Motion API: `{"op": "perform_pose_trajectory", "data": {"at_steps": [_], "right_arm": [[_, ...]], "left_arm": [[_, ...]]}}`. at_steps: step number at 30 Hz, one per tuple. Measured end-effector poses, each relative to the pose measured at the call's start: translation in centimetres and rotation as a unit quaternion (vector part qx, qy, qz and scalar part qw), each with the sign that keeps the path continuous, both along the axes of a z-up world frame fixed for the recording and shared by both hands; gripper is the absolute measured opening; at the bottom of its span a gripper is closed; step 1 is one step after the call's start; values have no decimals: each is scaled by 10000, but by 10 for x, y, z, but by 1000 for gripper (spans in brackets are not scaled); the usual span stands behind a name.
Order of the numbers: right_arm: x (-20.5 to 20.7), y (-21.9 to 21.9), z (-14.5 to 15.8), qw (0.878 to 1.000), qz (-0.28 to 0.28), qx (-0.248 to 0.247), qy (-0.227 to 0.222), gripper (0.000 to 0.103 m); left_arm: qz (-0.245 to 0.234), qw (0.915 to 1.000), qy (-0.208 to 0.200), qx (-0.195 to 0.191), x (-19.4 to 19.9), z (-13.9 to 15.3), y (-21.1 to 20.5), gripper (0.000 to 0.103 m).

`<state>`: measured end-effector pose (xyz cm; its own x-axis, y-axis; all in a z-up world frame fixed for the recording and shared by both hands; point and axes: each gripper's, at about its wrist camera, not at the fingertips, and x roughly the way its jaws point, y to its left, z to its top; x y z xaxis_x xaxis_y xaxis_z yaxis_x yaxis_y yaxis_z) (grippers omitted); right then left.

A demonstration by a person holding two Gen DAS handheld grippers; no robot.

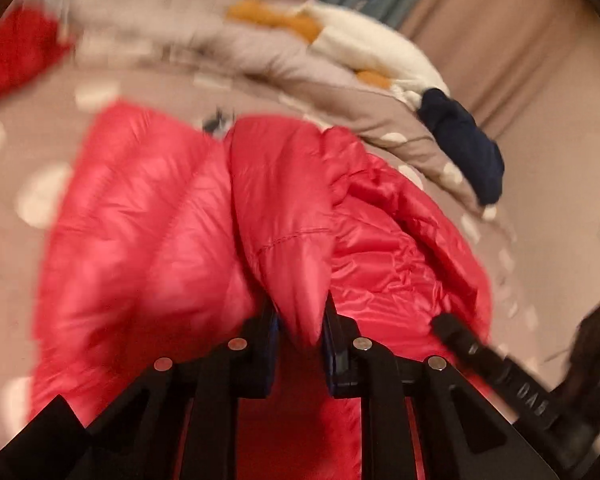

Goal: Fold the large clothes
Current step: 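Fold the hood with the right gripper over the jacket body toward the hem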

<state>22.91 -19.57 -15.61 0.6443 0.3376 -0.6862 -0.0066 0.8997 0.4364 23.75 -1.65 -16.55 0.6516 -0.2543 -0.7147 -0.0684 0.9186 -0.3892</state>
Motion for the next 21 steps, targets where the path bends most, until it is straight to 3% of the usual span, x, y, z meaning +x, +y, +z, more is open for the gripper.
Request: {"op": "perform_pose_trajectory", "data": {"at_steps": [3, 6, 8, 9, 11, 12, 14, 17, 21], "right_arm": [[-30, 22, 6, 9971, 202, -723, -149, 10], [-43, 21, -8, 9946, 163, -1022, -5, 16], [-45, 12, -23, 9940, -46, -1088, 75, 34], [-46, 6, -26, 9948, -93, -1009, 96, 36], [-54, -7, -29, 9963, -289, -802, 136, 46], [-64, -11, -29, 9956, -391, -845, 90, 52], [-79, -12, -24, 9914, -646, -1128, -144, 73], [-89, -11, -24, 9858, -647, -1512, -339, 79], [-78, -17, -40, 9869, -636, -1474, -160, 86]], "left_arm": [[-61, 9972, -58, 741, -28, -9, -10, 19], [12, 9979, 37, 651, -41, -29, -1, 24], [-77, 9975, -74, 691, -47, -33, 2, 28], [-9, 9973, -156, 719, -56, -33, 4, 32], [228, 9967, -229, 746, -72, -26, 6, 51], [307, 9971, -260, 640, -77, -22, 9, 53], [419, 9974, -428, 392, -85, -15, 15, 64], [491, 9947, -355, 827, -85, -22, 11, 75], [568, 9942, -275, 874, -79, -40, 11, 80]]}}
